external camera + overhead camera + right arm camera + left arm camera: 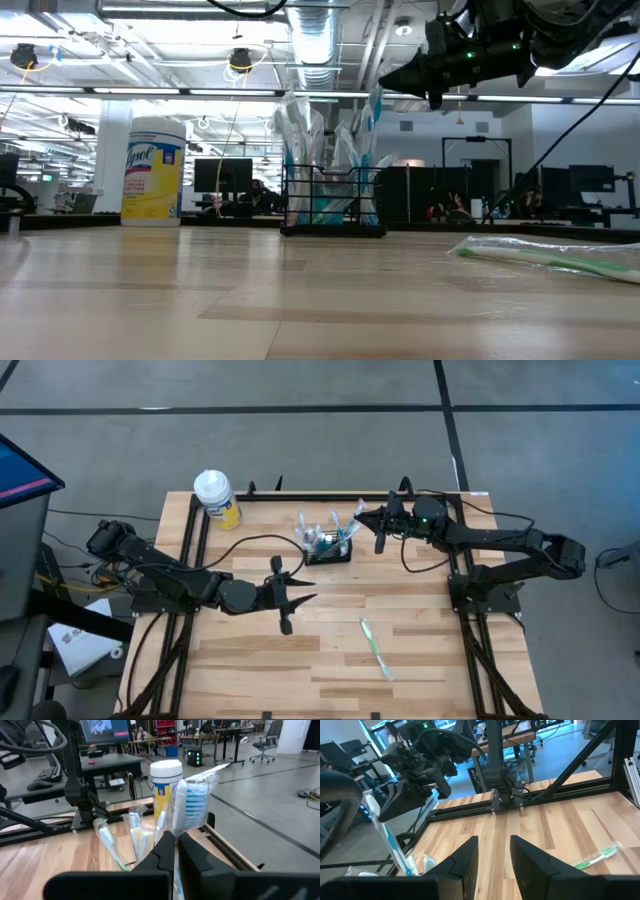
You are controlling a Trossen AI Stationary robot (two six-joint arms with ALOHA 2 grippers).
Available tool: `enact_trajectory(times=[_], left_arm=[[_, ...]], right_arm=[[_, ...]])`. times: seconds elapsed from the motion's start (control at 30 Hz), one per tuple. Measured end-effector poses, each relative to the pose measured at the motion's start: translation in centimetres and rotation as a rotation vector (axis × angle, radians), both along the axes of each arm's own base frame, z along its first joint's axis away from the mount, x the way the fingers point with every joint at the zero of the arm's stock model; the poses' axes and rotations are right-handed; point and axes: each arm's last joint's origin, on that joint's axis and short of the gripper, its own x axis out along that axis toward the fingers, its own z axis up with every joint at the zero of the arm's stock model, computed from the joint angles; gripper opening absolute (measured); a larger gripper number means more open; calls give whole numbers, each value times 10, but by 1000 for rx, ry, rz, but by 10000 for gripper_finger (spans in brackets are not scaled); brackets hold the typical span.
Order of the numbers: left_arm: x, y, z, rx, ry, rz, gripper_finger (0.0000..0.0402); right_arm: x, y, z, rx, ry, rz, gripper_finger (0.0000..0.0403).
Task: Pick & Place toothbrushing station
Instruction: Put the blue toothbrush into the black mesh organizer
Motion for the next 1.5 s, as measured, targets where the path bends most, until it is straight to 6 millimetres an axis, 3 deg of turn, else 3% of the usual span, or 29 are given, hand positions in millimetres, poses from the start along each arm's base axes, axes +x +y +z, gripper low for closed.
enact_trajectory(times=[0.57,0.9,1.17,1.5], left_arm=[[1,3,0,-2,-4,12,108],[1,4,0,-1,-3,12,108],[1,4,0,-1,-2,12,108],[1,4,0,-1,0,12,108]], right_arm=[[-2,1,-14,13,-7,5,0],[21,-12,-55,95,71,-2,0],[27,-18,-73,134,88,-4,7],[25,-16,-63,123,51,11,31]])
